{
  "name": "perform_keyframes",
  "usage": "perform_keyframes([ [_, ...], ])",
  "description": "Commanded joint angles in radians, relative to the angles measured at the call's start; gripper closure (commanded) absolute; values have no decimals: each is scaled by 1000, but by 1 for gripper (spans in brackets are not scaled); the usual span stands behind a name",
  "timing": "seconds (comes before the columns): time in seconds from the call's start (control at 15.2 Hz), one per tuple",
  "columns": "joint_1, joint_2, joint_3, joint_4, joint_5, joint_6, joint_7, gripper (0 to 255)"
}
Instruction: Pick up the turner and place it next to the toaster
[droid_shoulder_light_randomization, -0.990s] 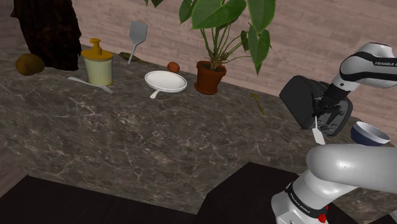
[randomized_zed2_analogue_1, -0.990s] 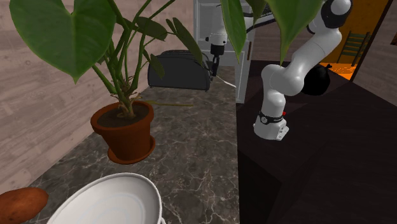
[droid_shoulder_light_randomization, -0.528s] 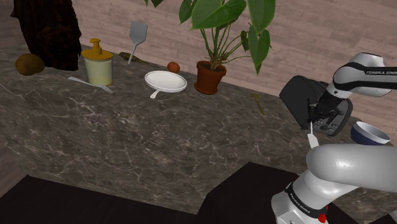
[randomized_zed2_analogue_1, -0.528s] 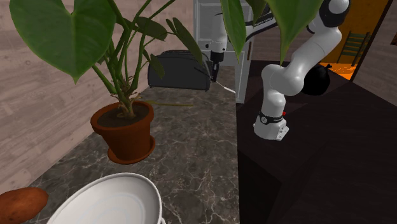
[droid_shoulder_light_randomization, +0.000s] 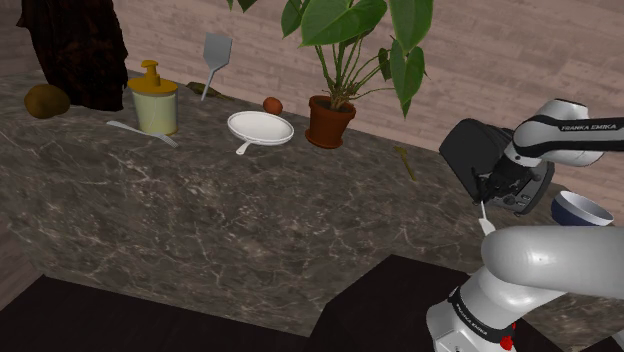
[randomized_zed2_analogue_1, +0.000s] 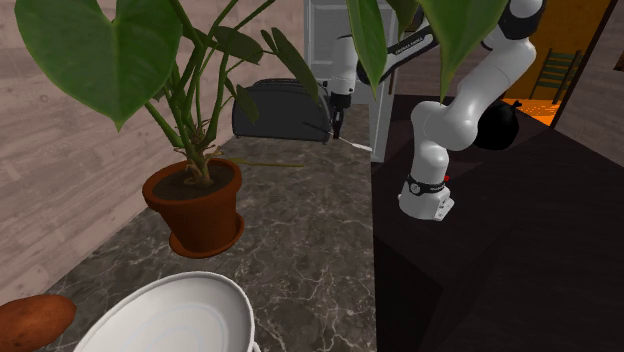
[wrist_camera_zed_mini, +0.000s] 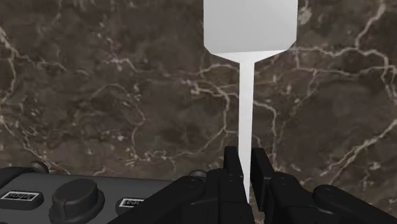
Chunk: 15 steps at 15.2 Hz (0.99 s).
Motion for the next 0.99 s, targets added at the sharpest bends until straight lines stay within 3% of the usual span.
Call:
perform_keyframes([
  [0.0,0,20,-15,-20,-11,40,3,255],
  [0.2,1,53,-38,-47,-27,100,5,255],
  [0.73,1,53,-38,-47,-27,100,5,255],
  [0.79,1,53,-38,-47,-27,100,5,0],
  [0.92,1,53,-38,-47,-27,100,5,0],
])
